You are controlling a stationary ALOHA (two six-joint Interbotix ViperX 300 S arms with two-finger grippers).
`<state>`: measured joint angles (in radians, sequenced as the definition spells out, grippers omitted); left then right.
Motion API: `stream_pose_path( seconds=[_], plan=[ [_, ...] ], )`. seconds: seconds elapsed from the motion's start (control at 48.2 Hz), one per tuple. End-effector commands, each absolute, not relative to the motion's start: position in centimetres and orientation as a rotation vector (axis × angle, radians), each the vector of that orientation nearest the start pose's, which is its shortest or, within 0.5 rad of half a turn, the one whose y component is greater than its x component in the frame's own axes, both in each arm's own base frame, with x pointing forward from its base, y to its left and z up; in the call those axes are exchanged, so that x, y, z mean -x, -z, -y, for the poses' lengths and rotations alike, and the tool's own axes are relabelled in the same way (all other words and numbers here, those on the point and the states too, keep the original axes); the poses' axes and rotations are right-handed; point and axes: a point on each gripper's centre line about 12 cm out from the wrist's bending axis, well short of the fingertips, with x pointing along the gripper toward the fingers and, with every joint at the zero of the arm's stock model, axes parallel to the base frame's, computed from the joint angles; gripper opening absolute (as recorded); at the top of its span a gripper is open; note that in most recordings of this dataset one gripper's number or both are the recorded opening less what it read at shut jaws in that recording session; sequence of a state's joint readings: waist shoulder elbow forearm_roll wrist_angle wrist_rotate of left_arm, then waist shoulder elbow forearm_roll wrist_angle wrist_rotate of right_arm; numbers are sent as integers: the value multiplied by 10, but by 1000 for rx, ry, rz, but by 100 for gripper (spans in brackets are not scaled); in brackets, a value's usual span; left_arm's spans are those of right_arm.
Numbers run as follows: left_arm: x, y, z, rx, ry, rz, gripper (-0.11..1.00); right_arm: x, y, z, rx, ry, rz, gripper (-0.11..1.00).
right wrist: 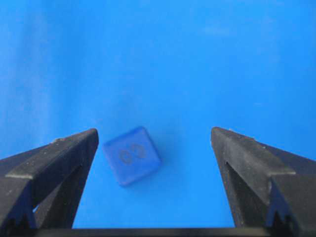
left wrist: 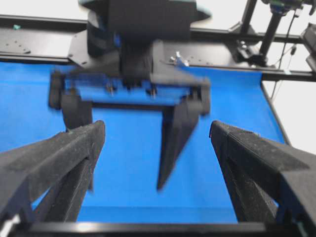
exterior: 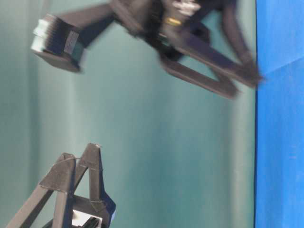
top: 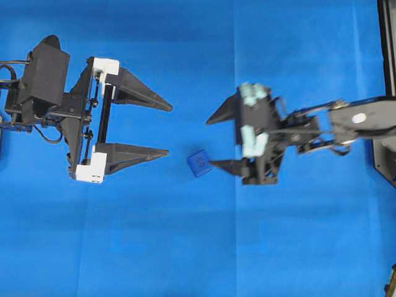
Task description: Handover the blue block to the right arm after grasping it with the left arm, then place it in the designated position.
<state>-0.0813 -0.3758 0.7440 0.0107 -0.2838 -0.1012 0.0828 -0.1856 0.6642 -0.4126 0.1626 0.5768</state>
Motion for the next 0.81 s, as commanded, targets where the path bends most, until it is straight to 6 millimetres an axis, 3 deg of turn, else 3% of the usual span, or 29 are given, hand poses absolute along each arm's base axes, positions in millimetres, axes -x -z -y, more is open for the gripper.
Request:
stream_pose_path(
  seconds=[0.0, 0.415, 0.622, 0.788],
  plan=[
    [-343, -325, 29, 91, 85, -47, 92, -352, -257, -20, -118, 51, -574, 85],
    [-343, -324, 29, 91, 85, -48, 92, -307, -311, -12, -118, 107, -525, 84],
    [-344, -325, 29, 91, 85, -47, 92, -291, -321, -10, -124, 110, -491, 84],
    [-343, -325, 29, 91, 85, -47, 92, -290, -323, -11, -129, 103, -474, 84]
  ],
)
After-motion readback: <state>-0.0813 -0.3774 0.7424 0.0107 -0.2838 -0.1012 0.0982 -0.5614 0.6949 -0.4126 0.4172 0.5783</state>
